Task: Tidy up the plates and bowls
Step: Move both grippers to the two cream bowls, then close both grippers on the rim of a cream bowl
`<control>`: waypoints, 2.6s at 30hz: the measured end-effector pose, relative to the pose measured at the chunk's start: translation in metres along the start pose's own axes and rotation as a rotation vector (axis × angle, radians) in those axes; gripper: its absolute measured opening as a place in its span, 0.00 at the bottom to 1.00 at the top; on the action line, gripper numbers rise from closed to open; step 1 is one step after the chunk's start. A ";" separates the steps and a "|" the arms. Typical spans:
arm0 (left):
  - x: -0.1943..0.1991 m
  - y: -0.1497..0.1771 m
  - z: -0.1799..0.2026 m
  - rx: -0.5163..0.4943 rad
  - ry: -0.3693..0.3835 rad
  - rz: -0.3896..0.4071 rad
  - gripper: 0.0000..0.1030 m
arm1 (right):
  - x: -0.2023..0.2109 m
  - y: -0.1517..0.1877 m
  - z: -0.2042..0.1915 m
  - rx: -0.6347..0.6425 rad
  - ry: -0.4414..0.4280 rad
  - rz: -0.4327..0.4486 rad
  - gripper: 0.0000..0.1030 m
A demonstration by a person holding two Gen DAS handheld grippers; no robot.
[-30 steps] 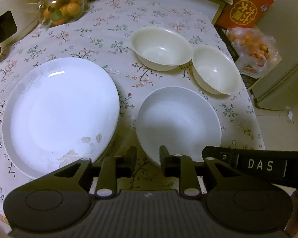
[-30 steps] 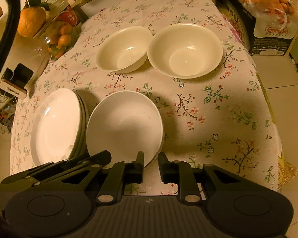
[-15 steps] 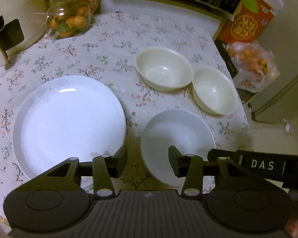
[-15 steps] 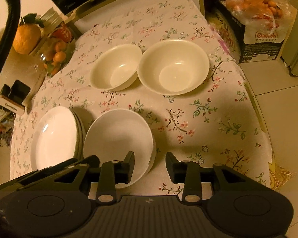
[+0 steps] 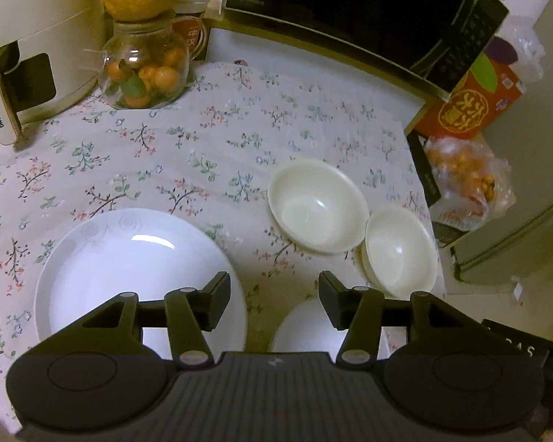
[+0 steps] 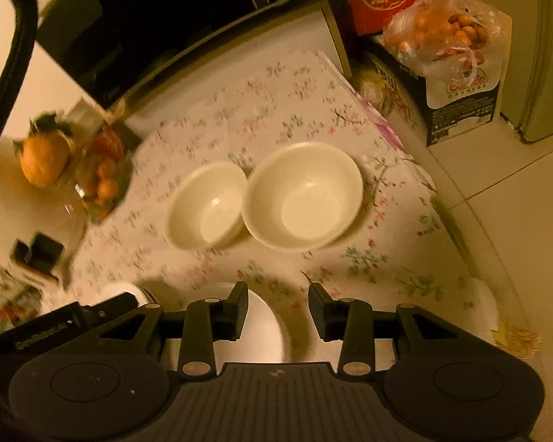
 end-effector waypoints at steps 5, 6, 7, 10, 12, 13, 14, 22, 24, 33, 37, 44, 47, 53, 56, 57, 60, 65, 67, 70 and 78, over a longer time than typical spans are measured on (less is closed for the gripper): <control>-0.007 -0.014 -0.003 0.004 -0.017 0.027 0.48 | -0.005 -0.010 -0.005 -0.075 -0.083 0.027 0.35; -0.009 -0.015 -0.003 0.005 -0.021 0.029 0.48 | -0.007 -0.013 -0.006 -0.082 -0.091 0.032 0.35; -0.011 -0.016 -0.002 0.013 -0.012 0.026 0.48 | -0.008 -0.016 -0.005 -0.086 -0.089 0.036 0.35; -0.013 -0.016 0.010 0.024 0.072 0.008 0.48 | -0.011 -0.024 0.006 -0.133 -0.030 0.062 0.35; -0.015 -0.014 0.022 0.016 0.107 0.000 0.48 | -0.012 -0.028 0.013 -0.151 0.017 0.073 0.35; -0.018 -0.013 0.028 0.009 0.117 -0.009 0.48 | -0.012 -0.029 0.016 -0.152 0.032 0.075 0.35; -0.022 -0.011 0.034 0.005 0.126 -0.021 0.48 | -0.013 -0.031 0.020 -0.152 0.050 0.077 0.35; -0.063 0.003 0.058 -0.013 0.124 -0.108 0.43 | -0.023 -0.036 0.050 -0.229 0.106 0.068 0.35; -0.066 0.002 0.060 -0.018 0.127 -0.107 0.42 | -0.026 -0.036 0.058 -0.254 0.104 0.059 0.35; -0.081 0.008 0.074 -0.085 0.113 -0.111 0.32 | -0.034 -0.041 0.068 -0.240 0.136 0.062 0.35; -0.087 0.010 0.076 -0.101 0.105 -0.116 0.28 | -0.039 -0.042 0.067 -0.224 0.135 0.057 0.35; -0.095 0.010 0.081 -0.119 0.099 -0.114 0.21 | -0.047 -0.045 0.063 -0.195 0.151 0.050 0.34; -0.097 0.011 0.082 -0.128 0.097 -0.116 0.21 | -0.052 -0.045 0.062 -0.174 0.160 0.038 0.29; -0.101 0.011 0.084 -0.129 0.100 -0.121 0.16 | -0.055 -0.045 0.065 -0.167 0.162 0.032 0.17; -0.102 0.010 0.083 -0.124 0.106 -0.121 0.13 | -0.055 -0.045 0.065 -0.162 0.151 0.029 0.11; -0.102 0.010 0.083 -0.124 0.108 -0.120 0.12 | -0.054 -0.045 0.064 -0.157 0.147 0.029 0.09; -0.100 0.010 0.082 -0.123 0.118 -0.119 0.11 | -0.054 -0.045 0.063 -0.150 0.141 0.026 0.05; -0.097 0.009 0.082 -0.127 0.130 -0.116 0.10 | -0.051 -0.045 0.062 -0.140 0.136 0.029 0.04; -0.095 0.008 0.081 -0.122 0.134 -0.116 0.10 | -0.051 -0.045 0.062 -0.137 0.134 0.029 0.04; -0.091 0.008 0.081 -0.122 0.145 -0.111 0.10 | -0.048 -0.045 0.063 -0.145 0.122 0.032 0.04; -0.080 0.004 0.078 -0.122 0.172 -0.101 0.09 | -0.037 -0.046 0.063 -0.183 0.057 0.046 0.04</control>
Point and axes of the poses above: each gripper's, at about its wrist camera, not at the fingertips, and x roughly against the way its jaws point, z to its right, y to its underside, the point moved 4 cm from there along -x, roughly the way its jaws point, and after that the axes turned 2 degrees about x, right-handed, at the moved point
